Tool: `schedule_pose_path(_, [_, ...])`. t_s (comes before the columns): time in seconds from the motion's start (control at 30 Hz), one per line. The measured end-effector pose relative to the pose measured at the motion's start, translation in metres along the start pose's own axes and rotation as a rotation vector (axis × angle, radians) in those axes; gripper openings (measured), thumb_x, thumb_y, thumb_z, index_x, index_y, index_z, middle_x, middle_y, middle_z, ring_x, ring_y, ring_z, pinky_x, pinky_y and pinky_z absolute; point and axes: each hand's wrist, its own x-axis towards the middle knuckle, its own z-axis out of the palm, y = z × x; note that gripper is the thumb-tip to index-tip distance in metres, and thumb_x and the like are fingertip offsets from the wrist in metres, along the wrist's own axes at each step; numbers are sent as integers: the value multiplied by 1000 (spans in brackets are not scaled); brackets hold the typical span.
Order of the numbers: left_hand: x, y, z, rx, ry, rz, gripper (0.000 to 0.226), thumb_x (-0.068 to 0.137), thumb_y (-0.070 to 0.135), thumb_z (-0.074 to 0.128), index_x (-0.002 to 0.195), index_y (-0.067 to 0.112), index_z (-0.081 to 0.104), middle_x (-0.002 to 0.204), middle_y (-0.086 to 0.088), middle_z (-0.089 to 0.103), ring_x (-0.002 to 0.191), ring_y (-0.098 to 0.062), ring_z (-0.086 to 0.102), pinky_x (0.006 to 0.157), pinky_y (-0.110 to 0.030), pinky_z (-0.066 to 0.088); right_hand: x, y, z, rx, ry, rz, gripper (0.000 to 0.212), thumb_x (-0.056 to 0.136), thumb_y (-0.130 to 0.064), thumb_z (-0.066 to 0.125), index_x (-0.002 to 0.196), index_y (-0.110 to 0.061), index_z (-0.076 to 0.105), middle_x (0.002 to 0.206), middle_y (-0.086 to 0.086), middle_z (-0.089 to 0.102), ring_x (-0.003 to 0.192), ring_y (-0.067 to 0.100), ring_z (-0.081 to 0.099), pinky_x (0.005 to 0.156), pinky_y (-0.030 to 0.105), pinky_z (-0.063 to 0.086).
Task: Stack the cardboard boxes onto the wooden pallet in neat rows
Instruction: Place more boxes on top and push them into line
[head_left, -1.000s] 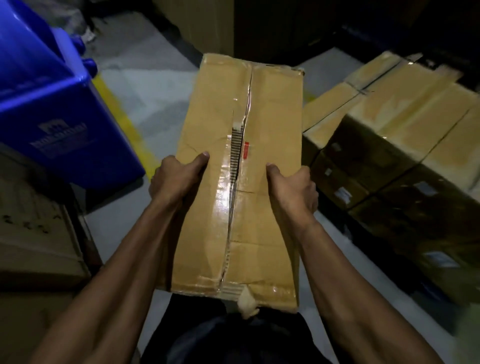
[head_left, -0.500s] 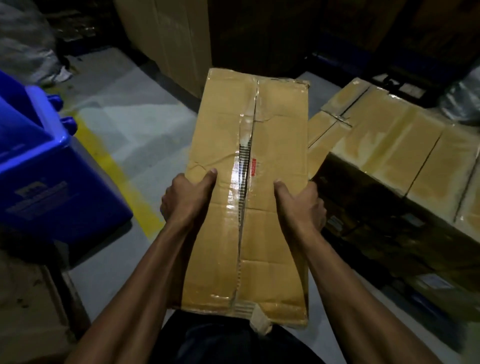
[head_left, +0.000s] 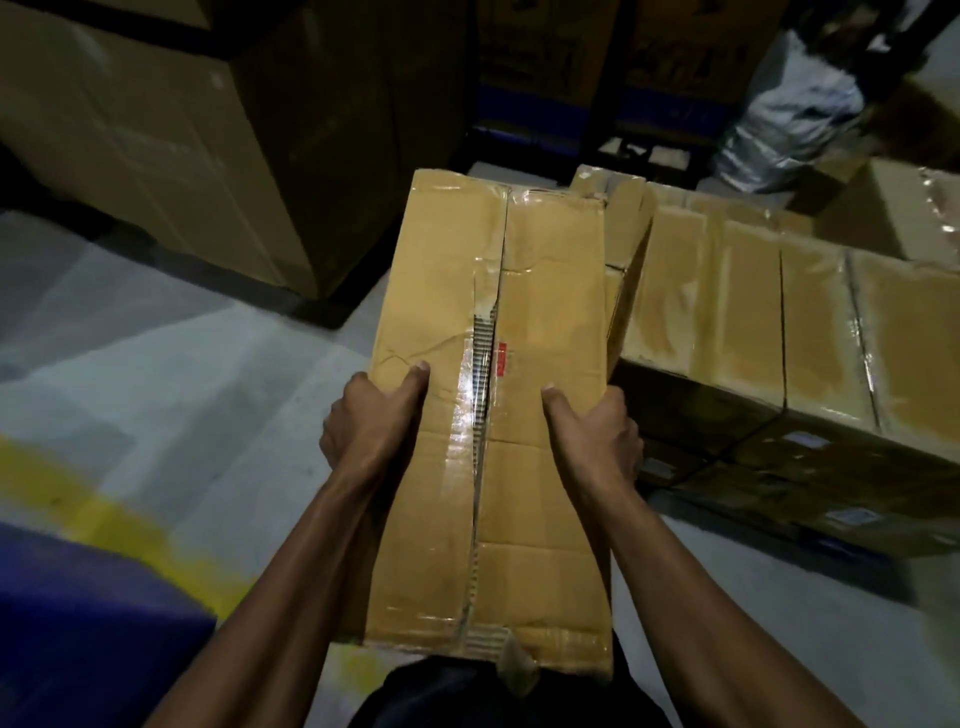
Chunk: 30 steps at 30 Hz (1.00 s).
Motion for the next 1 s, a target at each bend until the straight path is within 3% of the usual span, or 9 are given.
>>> schedule_pose_path(0.53, [157, 132, 69, 42, -84, 45, 75, 83, 77, 49, 121, 12, 57, 119, -13, 64, 104, -37, 61, 80, -40, 45, 190, -73, 32, 1, 43, 127, 78, 79, -71, 59, 134, -17, 47, 121, 10, 62, 109, 33, 60, 93, 54, 51])
schedule_pose_path(0.73, [207, 171, 87, 51, -132, 90, 69, 84, 75, 49, 110, 13, 60, 110, -12, 66, 97, -35, 62, 79, -40, 49, 235, -96, 37, -5, 107, 139, 73, 80, -70, 61, 129, -18, 49, 121, 9, 62, 110, 33, 60, 94, 52, 50])
schedule_pose_path(1.0, [280, 193, 109, 102, -248, 191, 70, 86, 72, 49, 115, 9, 58, 115, -15, 66, 103, -37, 62, 82, -41, 48, 282, -120, 62, 39, 142, 199, 61, 86, -59, 64, 128, -16, 53, 118, 7, 61, 99, 25, 55, 81, 36, 45])
